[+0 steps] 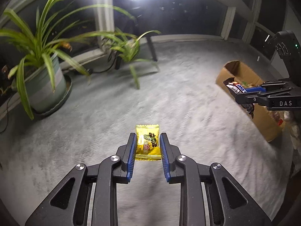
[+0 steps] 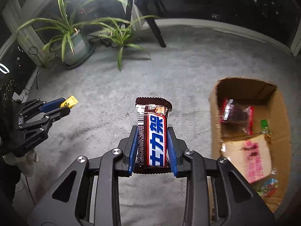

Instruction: Organize snacks

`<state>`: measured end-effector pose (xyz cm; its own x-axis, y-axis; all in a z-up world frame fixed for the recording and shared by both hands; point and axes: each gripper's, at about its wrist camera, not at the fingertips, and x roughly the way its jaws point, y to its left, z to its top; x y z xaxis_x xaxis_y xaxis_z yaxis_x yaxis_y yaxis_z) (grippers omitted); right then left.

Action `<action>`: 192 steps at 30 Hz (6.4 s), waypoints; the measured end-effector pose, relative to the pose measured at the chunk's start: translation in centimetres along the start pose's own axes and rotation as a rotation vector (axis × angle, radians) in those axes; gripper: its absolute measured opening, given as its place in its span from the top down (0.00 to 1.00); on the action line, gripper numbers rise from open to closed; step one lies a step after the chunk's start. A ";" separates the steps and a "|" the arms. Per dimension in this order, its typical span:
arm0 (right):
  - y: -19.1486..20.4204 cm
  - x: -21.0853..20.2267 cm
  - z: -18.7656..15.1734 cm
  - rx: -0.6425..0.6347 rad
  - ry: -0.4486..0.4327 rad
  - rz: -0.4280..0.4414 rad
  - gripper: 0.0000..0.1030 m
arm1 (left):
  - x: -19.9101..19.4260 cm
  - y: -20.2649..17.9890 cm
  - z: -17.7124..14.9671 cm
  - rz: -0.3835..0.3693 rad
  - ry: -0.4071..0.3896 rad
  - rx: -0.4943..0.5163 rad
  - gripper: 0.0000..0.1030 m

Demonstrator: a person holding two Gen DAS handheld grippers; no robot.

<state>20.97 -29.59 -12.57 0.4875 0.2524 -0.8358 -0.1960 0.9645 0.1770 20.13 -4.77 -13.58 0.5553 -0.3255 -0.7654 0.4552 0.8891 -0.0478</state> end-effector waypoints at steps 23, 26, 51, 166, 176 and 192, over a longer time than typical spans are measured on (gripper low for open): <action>-11.6 -10.5 -5.5 0.095 -0.117 -0.075 0.71 | -0.5 -15.5 5.6 -0.167 -0.114 0.051 0.78; -13.2 -11.1 -6.0 0.112 -0.119 -0.085 0.71 | 0.3 -17.5 6.6 -0.188 -0.117 0.065 0.78; -19.6 -7.4 -4.6 0.137 -0.069 -0.060 0.71 | 7.0 -24.5 11.5 -0.187 -0.066 0.052 0.78; -0.1 -19.7 -10.8 0.123 -0.407 -0.398 0.00 | -14.9 -16.0 0.4 0.018 -0.303 -0.122 0.19; 0.0 -19.6 -10.7 0.123 -0.404 -0.394 0.00 | -14.9 -16.0 0.4 0.024 -0.298 -0.132 0.19; 0.2 -18.9 -11.3 0.109 -0.384 -0.376 0.00 | -14.7 -15.8 0.1 0.038 -0.281 -0.160 0.19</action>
<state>2.14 -35.04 -2.60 0.7868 -0.1206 -0.6053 0.1307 0.9910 -0.0276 4.87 -14.04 -1.47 0.7501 -0.3477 -0.5625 0.3280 0.9342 -0.1401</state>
